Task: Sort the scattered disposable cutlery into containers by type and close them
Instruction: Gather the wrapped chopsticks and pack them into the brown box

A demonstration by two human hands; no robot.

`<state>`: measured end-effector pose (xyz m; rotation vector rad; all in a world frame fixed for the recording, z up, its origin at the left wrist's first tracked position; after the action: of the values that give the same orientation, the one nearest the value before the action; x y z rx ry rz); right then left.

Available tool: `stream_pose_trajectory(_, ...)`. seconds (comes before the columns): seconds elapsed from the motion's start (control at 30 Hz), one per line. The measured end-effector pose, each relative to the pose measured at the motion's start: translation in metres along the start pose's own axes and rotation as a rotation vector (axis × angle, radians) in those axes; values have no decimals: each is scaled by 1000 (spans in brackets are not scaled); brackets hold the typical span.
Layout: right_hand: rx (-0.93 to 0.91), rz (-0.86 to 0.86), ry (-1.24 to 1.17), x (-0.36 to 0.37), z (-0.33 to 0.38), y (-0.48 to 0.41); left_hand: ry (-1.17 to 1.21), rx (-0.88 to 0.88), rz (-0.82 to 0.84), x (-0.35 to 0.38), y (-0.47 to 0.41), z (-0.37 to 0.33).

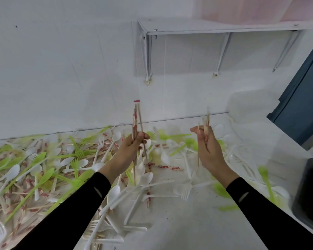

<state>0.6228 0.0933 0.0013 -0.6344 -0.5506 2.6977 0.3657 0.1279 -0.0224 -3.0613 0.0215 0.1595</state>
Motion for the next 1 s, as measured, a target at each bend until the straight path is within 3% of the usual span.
stream_pose_trajectory(0.13, 100, 6, -183, 14, 6, 10, 191, 18, -154, -7, 3, -4)
stream_pose_trajectory(0.27, 175, 81, -209, 34, -8, 33, 31, 156, -317, -8, 23, 2)
stream_pose_trajectory(0.4, 183, 203, -125, 46, -24, 51, -69, 122, -303, -2, 40, 25)
stream_pose_trajectory(0.57, 74, 489, 94, 52, -36, 57, -75, 49, -194, 6, 53, 49)
stream_pose_trajectory(0.73, 13, 526, 151, 72, -19, 31, 59, 5, -249, -3, 41, 29)
stream_pose_trajectory(0.87, -49, 581, 320, 99, -15, 25, -257, -122, -252, -19, 19, 32)
stream_pose_trajectory(1.0, 10, 620, 294, 122, -19, 33, -676, -218, -174, -33, 14, 53)
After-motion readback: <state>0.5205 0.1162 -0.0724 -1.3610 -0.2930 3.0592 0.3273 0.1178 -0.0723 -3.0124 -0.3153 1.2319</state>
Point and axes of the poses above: each hand's wrist, its own y-axis away from the middle knuckle, its own x-axis out of the palm, z = x × y, the point moved 3 cm from there along -y, towards the middle knuckle, and after that the axes turned 6 degrees about -z, right-handed, at the moved point
